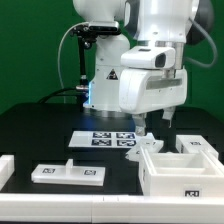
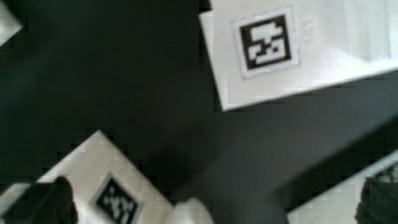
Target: Assemble cabinet
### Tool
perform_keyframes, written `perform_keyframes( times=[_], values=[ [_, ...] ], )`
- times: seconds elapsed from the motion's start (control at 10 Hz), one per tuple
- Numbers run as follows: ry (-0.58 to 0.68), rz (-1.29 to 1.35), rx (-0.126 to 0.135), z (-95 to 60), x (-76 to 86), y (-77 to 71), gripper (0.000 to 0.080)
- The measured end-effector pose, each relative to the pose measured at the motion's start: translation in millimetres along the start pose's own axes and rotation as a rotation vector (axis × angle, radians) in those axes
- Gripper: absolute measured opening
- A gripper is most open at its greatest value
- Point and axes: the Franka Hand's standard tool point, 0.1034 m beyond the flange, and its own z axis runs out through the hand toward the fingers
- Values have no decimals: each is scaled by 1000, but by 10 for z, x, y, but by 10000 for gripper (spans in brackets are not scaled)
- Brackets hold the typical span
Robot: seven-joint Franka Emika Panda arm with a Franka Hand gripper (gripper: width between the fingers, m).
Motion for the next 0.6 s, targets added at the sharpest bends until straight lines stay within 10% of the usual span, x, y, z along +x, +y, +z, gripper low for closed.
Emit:
perform_keyframes(
  times=[0.6],
  values=[
    [-56, -213, 40, 168, -166, -188, 797]
  ],
)
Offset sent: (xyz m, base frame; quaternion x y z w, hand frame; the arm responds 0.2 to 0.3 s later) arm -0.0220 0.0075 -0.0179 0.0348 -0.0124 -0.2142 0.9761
